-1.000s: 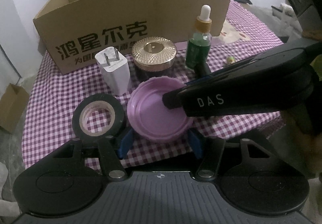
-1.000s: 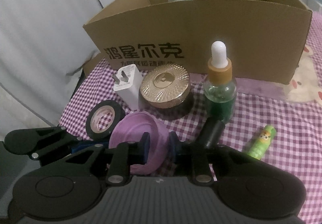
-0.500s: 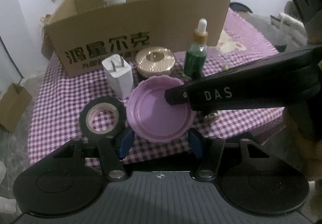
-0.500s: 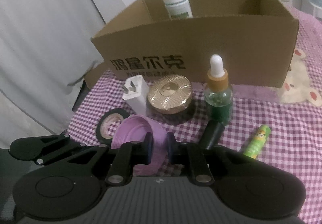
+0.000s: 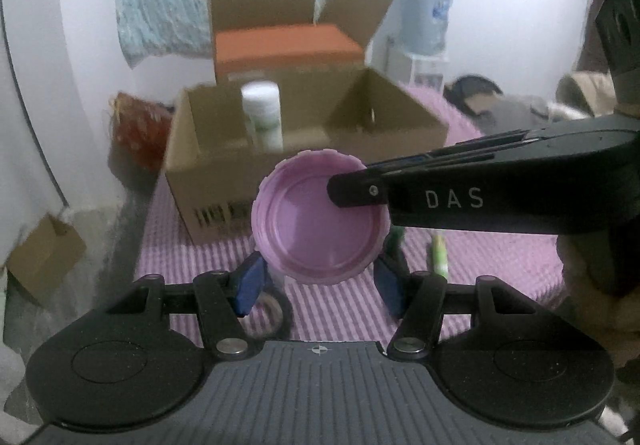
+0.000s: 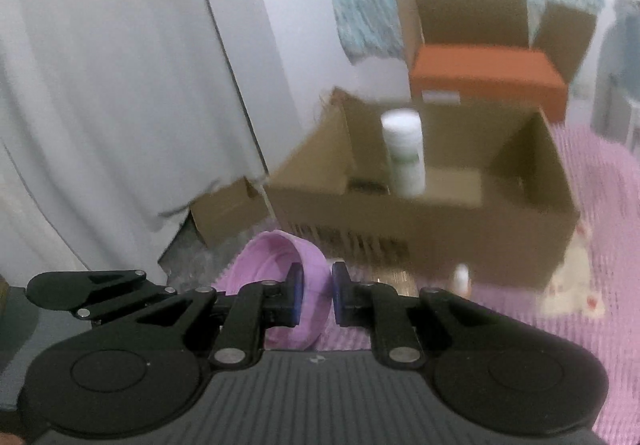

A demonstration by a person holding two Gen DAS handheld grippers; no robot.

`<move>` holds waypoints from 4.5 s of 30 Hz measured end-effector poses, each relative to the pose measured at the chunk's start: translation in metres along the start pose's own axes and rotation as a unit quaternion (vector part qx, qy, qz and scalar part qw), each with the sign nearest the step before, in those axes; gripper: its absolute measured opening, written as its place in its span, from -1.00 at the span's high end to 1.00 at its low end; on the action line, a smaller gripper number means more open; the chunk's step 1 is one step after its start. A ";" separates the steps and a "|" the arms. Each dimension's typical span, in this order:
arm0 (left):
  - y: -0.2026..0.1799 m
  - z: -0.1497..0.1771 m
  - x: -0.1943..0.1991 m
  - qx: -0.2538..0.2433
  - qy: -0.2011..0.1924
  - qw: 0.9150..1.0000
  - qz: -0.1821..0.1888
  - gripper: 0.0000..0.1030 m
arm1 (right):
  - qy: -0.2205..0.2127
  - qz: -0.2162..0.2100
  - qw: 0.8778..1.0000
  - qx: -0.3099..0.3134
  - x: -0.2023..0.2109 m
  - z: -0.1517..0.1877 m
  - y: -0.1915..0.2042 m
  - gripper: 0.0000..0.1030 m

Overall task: Organize rigid objects
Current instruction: 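Carry the pink lid into the box and open the right gripper, then move the right gripper back toward the black tape roll, then close the right gripper on the rim of the black tape roll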

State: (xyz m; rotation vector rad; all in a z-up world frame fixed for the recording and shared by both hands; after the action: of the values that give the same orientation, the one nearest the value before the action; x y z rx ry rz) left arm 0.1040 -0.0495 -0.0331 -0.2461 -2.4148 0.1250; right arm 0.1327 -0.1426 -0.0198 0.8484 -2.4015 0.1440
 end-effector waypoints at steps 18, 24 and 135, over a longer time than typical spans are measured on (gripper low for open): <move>0.023 -0.113 -0.052 -0.025 -0.002 0.999 -0.045 -0.14 | 0.044 -0.059 0.997 -0.018 -0.070 -0.123 -0.052 0.69; 0.037 -0.114 -0.109 -0.028 0.064 0.996 -0.053 -0.14 | 0.130 -0.081 0.985 -0.085 -0.135 -0.120 -0.092 0.69; 0.058 0.056 -0.064 0.043 0.084 0.993 -0.064 -0.26 | 0.128 -0.073 0.987 -0.069 -0.098 0.055 0.025 0.60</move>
State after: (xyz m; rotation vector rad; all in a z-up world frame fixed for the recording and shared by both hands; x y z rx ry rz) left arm 0.1226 -0.0072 -0.1254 -0.0580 -2.2444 0.1442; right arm 0.1525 -0.0853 -0.1182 0.8821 -2.0779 0.0266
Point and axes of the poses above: each gripper's, at about its wrist camera, not at the fingertips, and x roughly against the way its jaws point, y to its left, z to its underside, the point moved 8 cm from there along -x, roughly the way its jaws point, and after that the axes turned 11 degrees about x, right-handed, at the moved point
